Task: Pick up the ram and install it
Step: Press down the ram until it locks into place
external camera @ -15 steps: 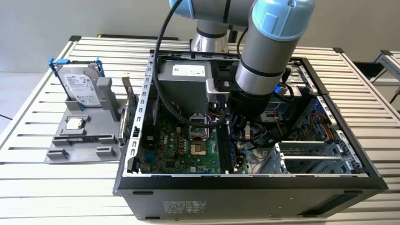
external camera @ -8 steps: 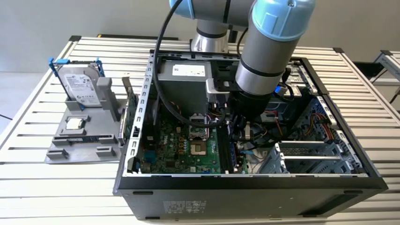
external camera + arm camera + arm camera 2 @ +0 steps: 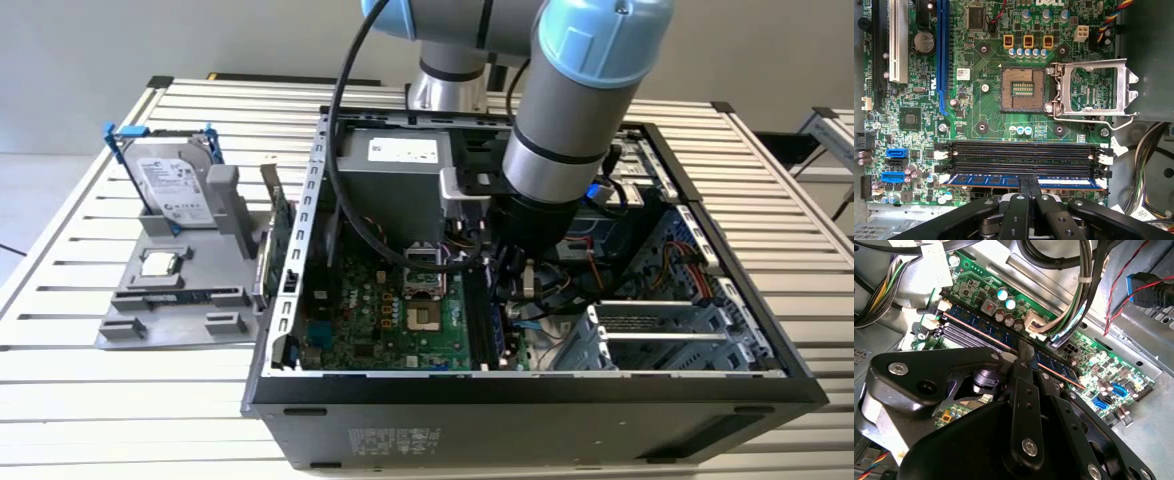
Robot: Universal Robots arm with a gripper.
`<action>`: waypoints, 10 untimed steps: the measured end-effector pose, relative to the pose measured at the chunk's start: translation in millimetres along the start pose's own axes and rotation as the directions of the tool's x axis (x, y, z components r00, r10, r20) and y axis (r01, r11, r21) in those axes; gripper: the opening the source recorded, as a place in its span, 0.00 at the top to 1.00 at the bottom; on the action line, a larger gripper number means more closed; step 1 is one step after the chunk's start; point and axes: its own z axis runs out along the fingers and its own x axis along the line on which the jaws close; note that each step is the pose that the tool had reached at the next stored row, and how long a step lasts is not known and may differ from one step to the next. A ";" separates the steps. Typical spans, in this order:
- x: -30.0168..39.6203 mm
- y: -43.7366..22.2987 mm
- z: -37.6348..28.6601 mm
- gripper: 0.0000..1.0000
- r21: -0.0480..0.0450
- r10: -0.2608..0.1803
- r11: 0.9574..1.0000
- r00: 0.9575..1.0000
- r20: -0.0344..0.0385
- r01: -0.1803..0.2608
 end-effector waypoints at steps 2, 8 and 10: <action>-0.1 0.0 -1.5 1.00 0.000 0.000 1.000 1.000 0.001 0.000; 0.3 0.3 -8.5 1.00 0.000 0.000 1.000 1.000 -0.001 0.000; 0.4 0.3 -11.1 1.00 0.000 0.000 1.000 1.000 -0.001 0.000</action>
